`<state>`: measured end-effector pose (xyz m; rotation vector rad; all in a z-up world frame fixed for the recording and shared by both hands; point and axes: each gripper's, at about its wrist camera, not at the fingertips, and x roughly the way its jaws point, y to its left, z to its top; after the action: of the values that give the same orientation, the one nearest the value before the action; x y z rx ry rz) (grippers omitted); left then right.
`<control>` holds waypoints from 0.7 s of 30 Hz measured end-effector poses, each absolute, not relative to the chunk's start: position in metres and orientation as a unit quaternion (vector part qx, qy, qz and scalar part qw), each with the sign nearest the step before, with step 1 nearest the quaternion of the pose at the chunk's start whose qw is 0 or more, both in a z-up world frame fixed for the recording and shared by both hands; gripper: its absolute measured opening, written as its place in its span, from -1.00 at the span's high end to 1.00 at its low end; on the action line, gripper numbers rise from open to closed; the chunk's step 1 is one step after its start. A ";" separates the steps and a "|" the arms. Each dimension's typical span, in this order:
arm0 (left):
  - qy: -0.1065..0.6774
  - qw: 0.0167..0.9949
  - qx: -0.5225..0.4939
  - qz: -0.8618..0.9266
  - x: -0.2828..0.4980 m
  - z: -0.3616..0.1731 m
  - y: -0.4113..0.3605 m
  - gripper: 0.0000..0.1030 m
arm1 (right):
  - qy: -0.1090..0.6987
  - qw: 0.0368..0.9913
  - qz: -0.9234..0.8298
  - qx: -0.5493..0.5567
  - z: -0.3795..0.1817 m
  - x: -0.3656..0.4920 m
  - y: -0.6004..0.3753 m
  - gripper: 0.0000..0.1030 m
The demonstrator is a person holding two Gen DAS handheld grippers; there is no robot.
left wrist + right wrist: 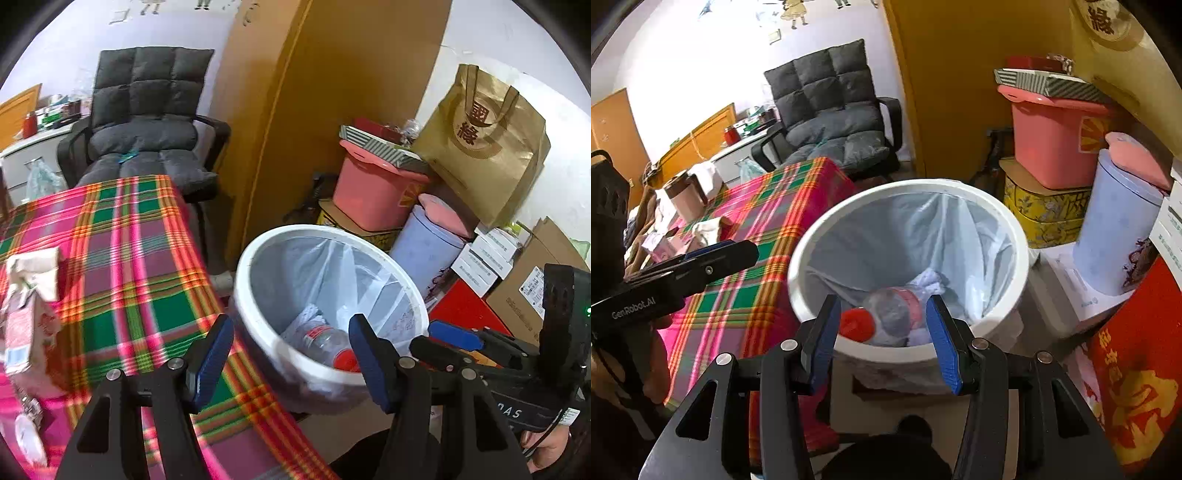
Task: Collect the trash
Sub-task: 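Open both tools to drop the bottle and foam net into the bin, then move both tools back toward the remaining items on the table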
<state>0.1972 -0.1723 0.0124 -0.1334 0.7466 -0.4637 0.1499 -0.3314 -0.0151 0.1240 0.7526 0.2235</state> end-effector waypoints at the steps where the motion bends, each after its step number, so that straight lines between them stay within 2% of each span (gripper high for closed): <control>1: 0.361 0.904 -0.064 -0.220 0.195 0.013 -0.169 -0.25 | 0.365 0.922 0.112 0.060 -0.014 0.149 -0.329 0.02; 21: 0.346 0.930 -0.066 -0.104 0.127 0.019 -0.088 -0.25 | 0.349 0.912 0.214 0.038 -0.005 0.126 -0.264 0.02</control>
<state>0.1265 -0.0878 0.0192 -0.1358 0.7092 -0.2123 0.1263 -0.2636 -0.0052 0.0787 0.7187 0.4415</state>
